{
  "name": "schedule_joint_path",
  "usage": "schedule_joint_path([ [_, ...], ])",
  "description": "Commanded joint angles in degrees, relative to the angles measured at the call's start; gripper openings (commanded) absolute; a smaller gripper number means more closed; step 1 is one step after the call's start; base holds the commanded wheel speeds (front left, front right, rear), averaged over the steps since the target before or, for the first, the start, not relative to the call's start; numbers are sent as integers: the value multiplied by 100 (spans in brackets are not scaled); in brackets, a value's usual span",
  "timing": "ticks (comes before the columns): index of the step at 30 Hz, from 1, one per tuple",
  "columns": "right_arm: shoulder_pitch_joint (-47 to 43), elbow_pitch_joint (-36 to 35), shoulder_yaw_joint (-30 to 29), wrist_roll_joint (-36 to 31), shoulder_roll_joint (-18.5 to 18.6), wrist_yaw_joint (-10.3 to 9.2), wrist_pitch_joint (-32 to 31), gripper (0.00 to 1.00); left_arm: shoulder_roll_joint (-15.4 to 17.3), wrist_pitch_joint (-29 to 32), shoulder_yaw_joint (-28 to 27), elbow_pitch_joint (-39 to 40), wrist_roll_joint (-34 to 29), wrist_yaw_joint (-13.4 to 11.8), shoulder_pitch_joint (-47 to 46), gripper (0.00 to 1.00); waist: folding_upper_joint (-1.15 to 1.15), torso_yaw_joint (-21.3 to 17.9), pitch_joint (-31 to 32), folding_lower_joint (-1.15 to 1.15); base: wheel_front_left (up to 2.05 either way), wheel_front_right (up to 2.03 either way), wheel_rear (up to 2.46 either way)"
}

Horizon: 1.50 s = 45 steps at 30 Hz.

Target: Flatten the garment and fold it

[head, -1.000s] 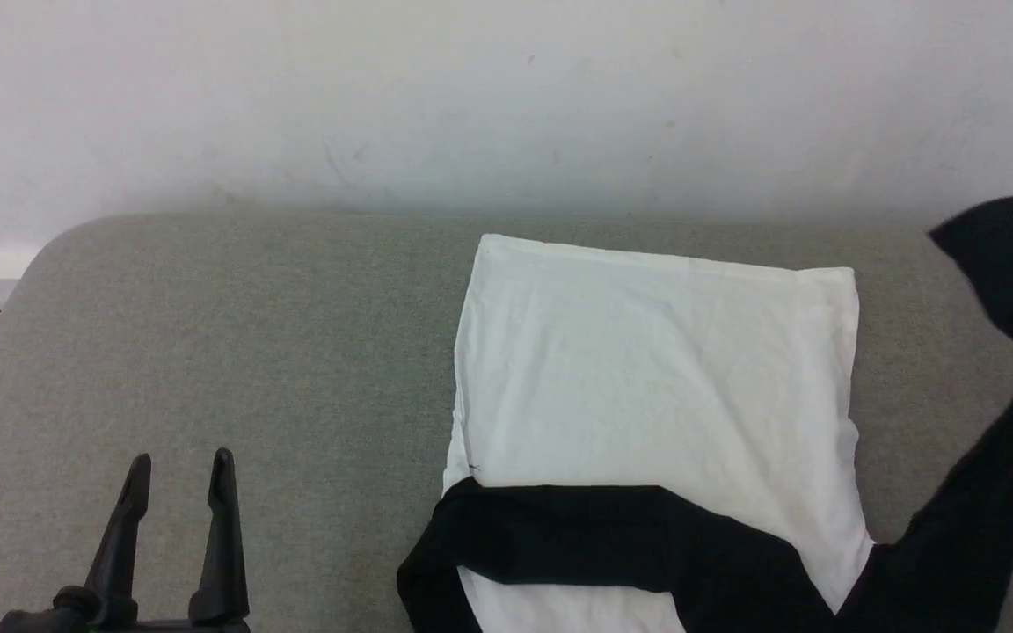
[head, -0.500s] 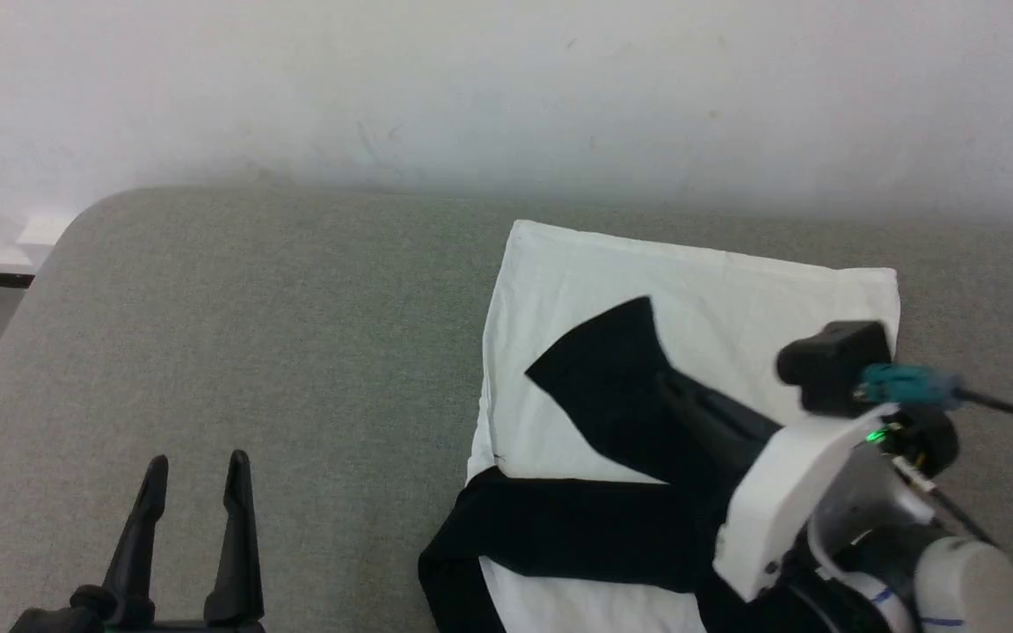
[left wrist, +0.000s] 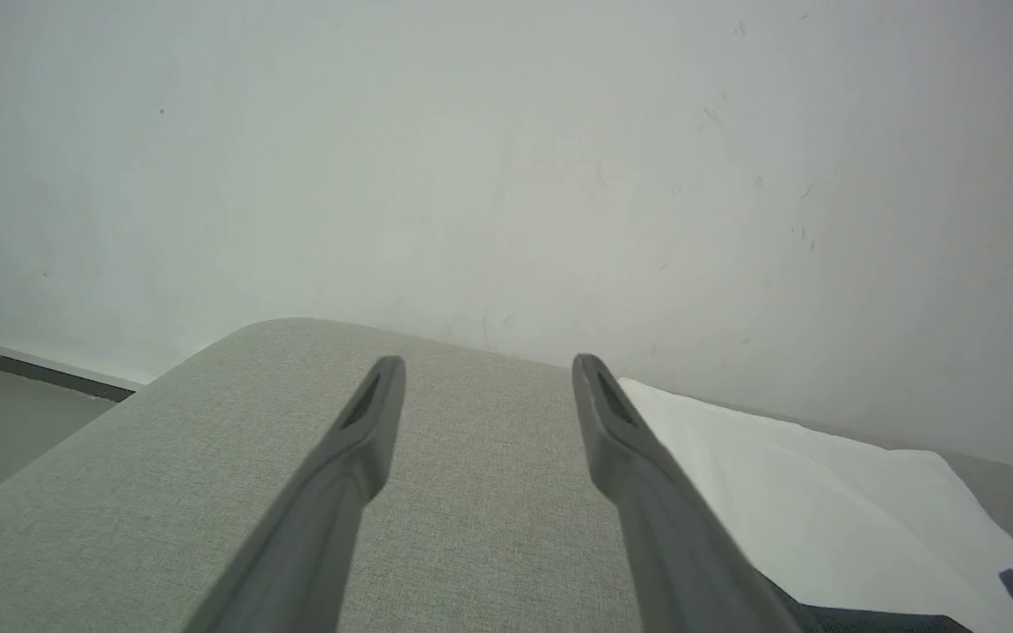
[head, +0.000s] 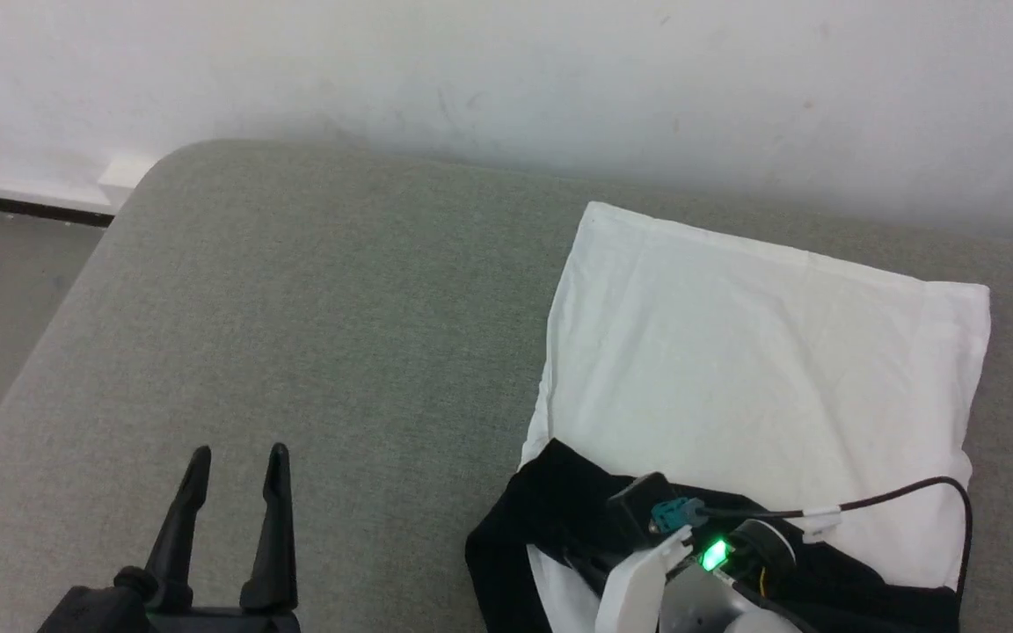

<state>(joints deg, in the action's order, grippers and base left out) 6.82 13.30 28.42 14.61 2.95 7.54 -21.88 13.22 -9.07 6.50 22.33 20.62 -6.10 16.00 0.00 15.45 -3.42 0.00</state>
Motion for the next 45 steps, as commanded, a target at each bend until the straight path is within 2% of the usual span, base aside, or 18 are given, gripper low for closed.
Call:
schedule_joint_path([
  [1,159,298,108,-48,-4,-5,176,0,10,8,45,-39,-3,54,-111,100,0,187,33,0,0,0,0],
  [3,218,617,117,4,-5,-5,371,0,12,30,80,-61,-11,58,-132,100,0,264,85,0,0,0,0],
  [5,287,860,153,23,-5,-5,527,37,17,48,102,-71,-20,53,-125,100,0,310,133,0,0,0,0],
  [6,330,942,169,34,-6,-5,602,62,19,54,108,-71,-24,46,-113,100,0,320,155,0,0,0,0],
  [7,370,998,197,56,-6,-5,652,100,21,57,110,-67,-27,36,-96,100,0,320,173,0,0,0,0],
  [13,476,760,200,516,-6,-5,601,100,78,106,63,6,-41,-21,30,100,0,144,290,0,0,0,0],
  [15,471,463,-4,604,-6,-5,547,100,109,131,52,70,-50,-32,65,100,0,26,316,0,0,0,0],
  [20,166,-660,-1122,330,42,-5,458,100,136,179,69,205,-72,-61,93,100,0,-328,335,0,0,0,0],
  [25,-352,-2080,-2422,-351,81,-5,451,100,147,197,85,277,-101,-94,86,100,0,-702,268,0,0,0,0],
  [32,-1178,-3653,-3832,-1123,2,-5,781,100,136,135,144,249,-137,-103,51,100,0,-1080,159,0,0,0,0],
  [37,-1824,-3816,-4427,-759,-5,-5,1188,100,86,33,194,155,-121,-107,86,100,0,-1272,84,0,0,0,0],
  [45,-2101,-3679,-4432,-460,-6,-5,1566,100,163,30,111,131,-49,-77,-45,100,0,-1474,-74,0,0,0,0],
])
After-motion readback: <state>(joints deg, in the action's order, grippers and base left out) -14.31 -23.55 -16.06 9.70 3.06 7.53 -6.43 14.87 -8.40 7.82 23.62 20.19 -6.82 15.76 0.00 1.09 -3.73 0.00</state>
